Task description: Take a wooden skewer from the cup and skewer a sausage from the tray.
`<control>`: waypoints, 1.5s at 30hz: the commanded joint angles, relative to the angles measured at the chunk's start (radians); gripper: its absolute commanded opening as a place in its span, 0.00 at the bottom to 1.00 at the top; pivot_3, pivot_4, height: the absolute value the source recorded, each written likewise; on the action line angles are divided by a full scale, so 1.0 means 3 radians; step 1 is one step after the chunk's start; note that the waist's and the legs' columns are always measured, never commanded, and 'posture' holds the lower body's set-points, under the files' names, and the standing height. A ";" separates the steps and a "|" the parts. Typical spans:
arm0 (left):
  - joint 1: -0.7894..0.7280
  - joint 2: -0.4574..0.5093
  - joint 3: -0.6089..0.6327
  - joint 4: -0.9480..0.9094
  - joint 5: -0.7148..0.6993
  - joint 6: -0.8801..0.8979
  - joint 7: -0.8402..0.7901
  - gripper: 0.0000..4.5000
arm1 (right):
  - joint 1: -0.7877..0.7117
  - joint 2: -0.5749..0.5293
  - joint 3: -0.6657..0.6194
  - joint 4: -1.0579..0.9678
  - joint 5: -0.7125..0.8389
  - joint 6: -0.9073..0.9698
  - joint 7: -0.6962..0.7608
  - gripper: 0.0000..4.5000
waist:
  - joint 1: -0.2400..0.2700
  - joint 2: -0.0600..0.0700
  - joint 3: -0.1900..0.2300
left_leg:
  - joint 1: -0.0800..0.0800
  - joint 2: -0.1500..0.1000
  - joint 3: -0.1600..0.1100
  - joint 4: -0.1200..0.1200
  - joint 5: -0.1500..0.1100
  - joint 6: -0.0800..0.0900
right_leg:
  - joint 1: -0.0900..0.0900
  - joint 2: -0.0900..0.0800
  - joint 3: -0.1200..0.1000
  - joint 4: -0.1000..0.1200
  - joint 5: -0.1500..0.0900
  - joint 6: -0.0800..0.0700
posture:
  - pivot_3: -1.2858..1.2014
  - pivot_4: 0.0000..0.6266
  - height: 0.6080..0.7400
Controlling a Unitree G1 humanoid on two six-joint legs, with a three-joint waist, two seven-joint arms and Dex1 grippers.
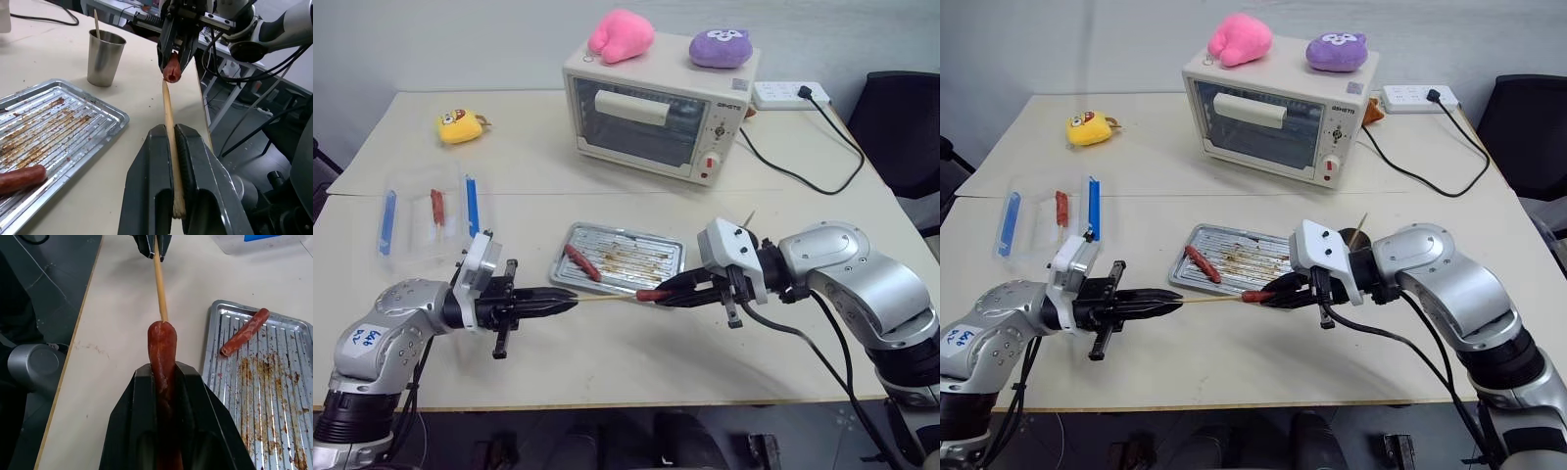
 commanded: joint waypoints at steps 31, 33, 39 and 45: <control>0.0009 0.0073 0.0068 -0.0097 -0.0033 0.0053 -0.0041 0.00 | 0.0078 -0.0129 -0.0097 0.0028 0.0026 -0.0087 0.0068 0.11 | 0.0010 0.0000 0.0000 | 0.0000 0.0000 0.0000 0.0002 0.0000 0.0000 | 0.0000 0.0000 0.0000 0.0000 0.0000 0.0000 | 0.52 0.24 1.00; -0.0004 0.0057 0.0050 -0.0089 -0.0024 0.0047 -0.0035 0.00 | 0.0064 -0.0105 -0.0086 0.0025 0.0030 -0.0087 0.0056 0.11 | 0.0011 0.0000 0.0000 | 0.0000 0.0000 0.0000 0.0002 0.0000 0.0000 | 0.0000 0.0000 0.0000 0.0000 0.0000 0.0000 | 0.52 0.24 1.00; -0.0047 0.0003 0.0005 -0.0073 0.0010 0.0030 -0.0024 0.00 | 0.0018 -0.0013 -0.0042 0.0010 0.0027 -0.0070 0.0014 0.11 | 0.0015 0.0000 0.0000 | 0.0000 0.0000 0.0000 0.0003 0.0000 0.0000 | 0.0000 0.0000 0.0000 0.0001 0.0000 0.0000 | 0.52 0.24 1.00; -0.0066 -0.0006 -0.0012 -0.0060 0.0032 0.0022 -0.0030 0.00 | -0.0008 0.0039 -0.0016 0.0007 0.0021 -0.0058 0.0009 0.11 | 0.0030 0.0000 0.0000 | 0.0000 0.0000 0.0000 0.0005 0.0000 0.0000 | 0.0000 0.0000 0.0000 0.0001 0.0000 0.0000 | 0.52 0.24 1.00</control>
